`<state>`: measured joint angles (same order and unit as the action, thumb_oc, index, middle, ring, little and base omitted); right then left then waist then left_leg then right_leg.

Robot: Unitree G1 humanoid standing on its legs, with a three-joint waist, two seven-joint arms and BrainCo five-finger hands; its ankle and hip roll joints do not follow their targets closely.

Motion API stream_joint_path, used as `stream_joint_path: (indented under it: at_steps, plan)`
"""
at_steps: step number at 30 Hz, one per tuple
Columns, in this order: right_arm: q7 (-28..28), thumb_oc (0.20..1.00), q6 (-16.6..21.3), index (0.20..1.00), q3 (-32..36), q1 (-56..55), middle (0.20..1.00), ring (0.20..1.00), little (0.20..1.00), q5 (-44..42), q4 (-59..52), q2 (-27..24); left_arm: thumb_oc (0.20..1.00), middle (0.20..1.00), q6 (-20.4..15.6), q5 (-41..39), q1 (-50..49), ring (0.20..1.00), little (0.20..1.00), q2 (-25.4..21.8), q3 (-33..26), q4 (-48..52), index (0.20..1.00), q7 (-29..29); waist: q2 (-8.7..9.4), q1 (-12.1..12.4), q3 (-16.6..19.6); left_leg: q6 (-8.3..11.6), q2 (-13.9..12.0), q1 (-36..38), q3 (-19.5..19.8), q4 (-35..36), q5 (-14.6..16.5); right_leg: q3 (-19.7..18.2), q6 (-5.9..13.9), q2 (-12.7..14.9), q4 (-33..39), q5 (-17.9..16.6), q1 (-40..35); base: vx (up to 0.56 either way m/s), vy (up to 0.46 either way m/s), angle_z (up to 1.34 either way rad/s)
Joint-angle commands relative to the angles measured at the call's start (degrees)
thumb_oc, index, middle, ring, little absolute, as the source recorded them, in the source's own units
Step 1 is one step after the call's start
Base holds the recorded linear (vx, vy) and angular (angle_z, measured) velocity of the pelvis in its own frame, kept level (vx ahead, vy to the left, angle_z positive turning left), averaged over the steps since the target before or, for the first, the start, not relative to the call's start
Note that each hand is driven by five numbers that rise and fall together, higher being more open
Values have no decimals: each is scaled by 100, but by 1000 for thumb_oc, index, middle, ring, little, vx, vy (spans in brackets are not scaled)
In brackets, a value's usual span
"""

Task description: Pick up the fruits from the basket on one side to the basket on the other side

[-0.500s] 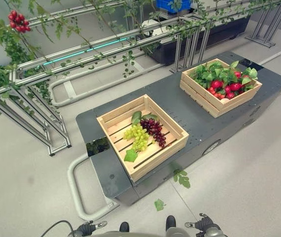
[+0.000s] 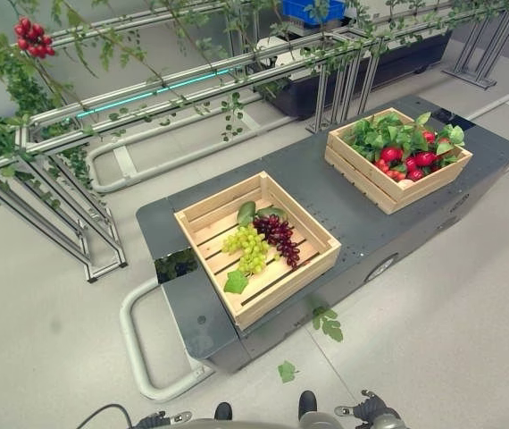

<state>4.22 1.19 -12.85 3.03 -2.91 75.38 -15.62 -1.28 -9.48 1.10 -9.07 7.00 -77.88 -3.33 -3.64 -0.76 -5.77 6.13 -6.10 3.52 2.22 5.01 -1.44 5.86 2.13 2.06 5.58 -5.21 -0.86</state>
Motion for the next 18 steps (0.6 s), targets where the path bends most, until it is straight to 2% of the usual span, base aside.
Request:
stream_joint_path:
  at_steps: [1, 10, 11, 12, 13, 14, 15, 18]
  plan:
    - [32, 1000, 15, 1000, 40, 377, 1000, 1000, 1000, 52, 262, 174, 1000, 1000, 9, 190, 382, 1000, 1000, 44, -95, -387, 1000, -3, 382, -89, -130, -160, 330, 65, -129, -1, 270, -171, 418, 216, -58, 686, -276, 0, 0, 0]
    - [121, 1000, 48, 1000, 44, 381, 1000, 1000, 1000, 58, 271, 155, 1000, 1000, -157, -3, 562, 1000, 1000, -23, -28, -42, 1000, -155, 396, -82, -156, -160, 340, 46, -111, -1, 282, -183, 431, 229, -58, 677, -243, 0, 4, 0]
    - [117, 1000, 10, 1000, 61, 417, 1000, 1000, 1000, 16, 204, 8, 1000, 1000, -187, -718, 1035, 1000, 1000, -337, -7, 1103, 1000, -53, 341, -114, -176, -163, 348, 35, -121, -1, 271, -189, 451, 244, -58, 653, -231, -15, 35, 1]
    - [159, 1000, 23, 1000, 111, 384, 1000, 1000, 1000, 35, 150, -55, 1000, 1000, -304, -977, 637, 1000, 1000, -359, -31, 1697, 1000, -215, 332, -87, -222, -170, 358, 4, -106, -1, 258, -187, 460, 255, -58, 633, -206, -42, 41, 7]
    - [159, 1000, 21, 1000, 156, 321, 1000, 1000, 1000, 56, 30, -96, 1000, 1000, -385, -1015, 225, 1000, 1000, -326, 4, 2350, 1000, -95, 316, -64, -263, -173, 364, -30, -84, -1, 239, -164, 464, 264, -58, 620, -168, -46, 10, 7]
    - [159, 1000, 18, 1000, 153, 307, 1000, 1000, 1000, 57, 24, -97, 1000, 1000, -374, -1014, 200, 1000, 1000, -327, 7, 2374, 1000, -98, 315, -66, -251, -173, 363, -32, -81, -1, 239, -161, 464, 263, -58, 621, -167, -86, 16, 2]
    - [145, 1000, 42, 1000, 222, 262, 1000, 1000, 1000, 64, -117, -178, 1000, 1000, -454, -1327, -223, 1000, 1000, -443, -48, 3343, 1000, -31, 292, -24, -327, -175, 372, -108, -46, -1, 193, -135, 479, 280, -58, 597, -106, -81, 15, 0]
    - [121, 1000, 31, 1000, 298, 278, 1000, 1000, 1000, 69, -200, -227, 1000, 1000, -469, -1557, -556, 1000, 1000, -593, -103, 4444, 1000, 13, 278, 7, -395, -175, 382, -181, -23, -1, 154, -114, 504, 300, -58, 580, -55, -62, 12, 4]
